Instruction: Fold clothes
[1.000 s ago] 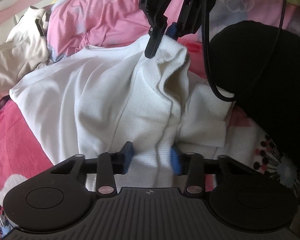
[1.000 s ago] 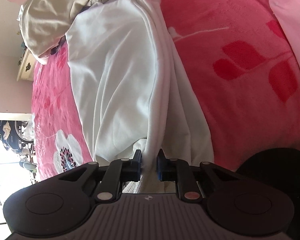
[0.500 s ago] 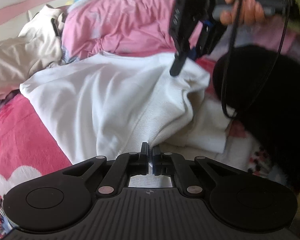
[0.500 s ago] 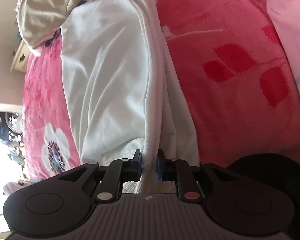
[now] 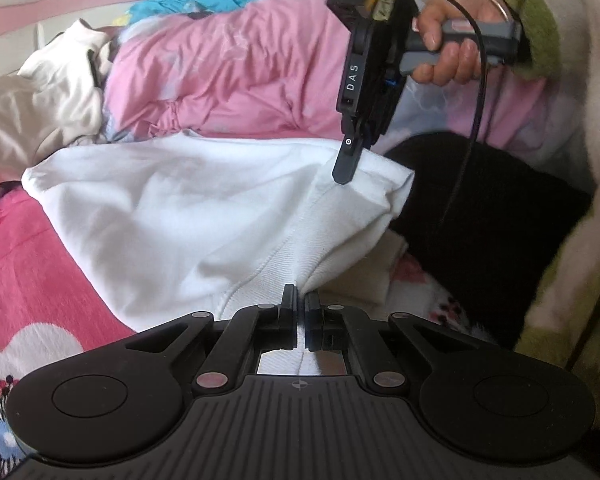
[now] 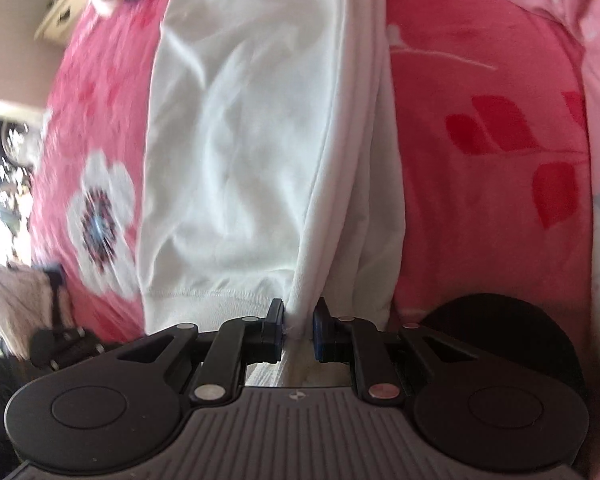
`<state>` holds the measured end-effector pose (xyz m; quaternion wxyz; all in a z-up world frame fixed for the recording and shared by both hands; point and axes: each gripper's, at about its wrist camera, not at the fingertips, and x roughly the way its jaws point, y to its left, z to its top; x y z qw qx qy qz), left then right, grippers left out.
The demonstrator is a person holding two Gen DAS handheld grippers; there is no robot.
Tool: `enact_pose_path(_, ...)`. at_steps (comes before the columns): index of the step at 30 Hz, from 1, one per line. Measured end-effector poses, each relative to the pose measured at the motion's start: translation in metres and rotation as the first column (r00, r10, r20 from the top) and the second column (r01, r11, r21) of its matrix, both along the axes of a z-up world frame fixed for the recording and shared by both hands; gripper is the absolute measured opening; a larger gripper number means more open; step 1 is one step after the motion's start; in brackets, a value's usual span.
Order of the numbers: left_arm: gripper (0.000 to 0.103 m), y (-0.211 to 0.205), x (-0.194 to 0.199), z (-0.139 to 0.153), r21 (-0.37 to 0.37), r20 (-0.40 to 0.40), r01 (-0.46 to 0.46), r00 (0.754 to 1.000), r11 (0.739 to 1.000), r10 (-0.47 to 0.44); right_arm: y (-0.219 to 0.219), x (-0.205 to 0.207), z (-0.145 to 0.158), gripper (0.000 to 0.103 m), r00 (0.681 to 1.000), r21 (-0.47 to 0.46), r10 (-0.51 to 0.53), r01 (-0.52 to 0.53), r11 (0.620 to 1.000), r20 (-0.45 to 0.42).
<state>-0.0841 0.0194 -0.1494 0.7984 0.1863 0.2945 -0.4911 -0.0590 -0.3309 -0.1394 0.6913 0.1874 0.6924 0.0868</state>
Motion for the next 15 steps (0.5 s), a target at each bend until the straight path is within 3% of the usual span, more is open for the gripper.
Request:
enact_pose_path(7, 0.001, -0.007, -0.008, -0.012, 0.046, 0.002, 0.063, 0.998, 0.997, -0.063, 0.022, 0.000, -0.016, 0.015, 0.992, -0.132, 0.124, -0.125, 0.983, -0.018)
enact_pose_path(12, 0.001, -0.013, -0.004, -0.021, 0.069, -0.017, 0.083, 0.996, 0.994, -0.082, 0.040, 0.001, -0.019, 0.017, 0.975, -0.237, 0.222, -0.221, 0.946, -0.023)
enact_pose_path(15, 0.004, -0.014, -0.005, -0.024, 0.086, -0.035, 0.075, 0.997, 0.993, -0.072, 0.052, -0.002, -0.020, 0.026, 0.960, -0.314, 0.281, -0.269, 0.910, -0.009)
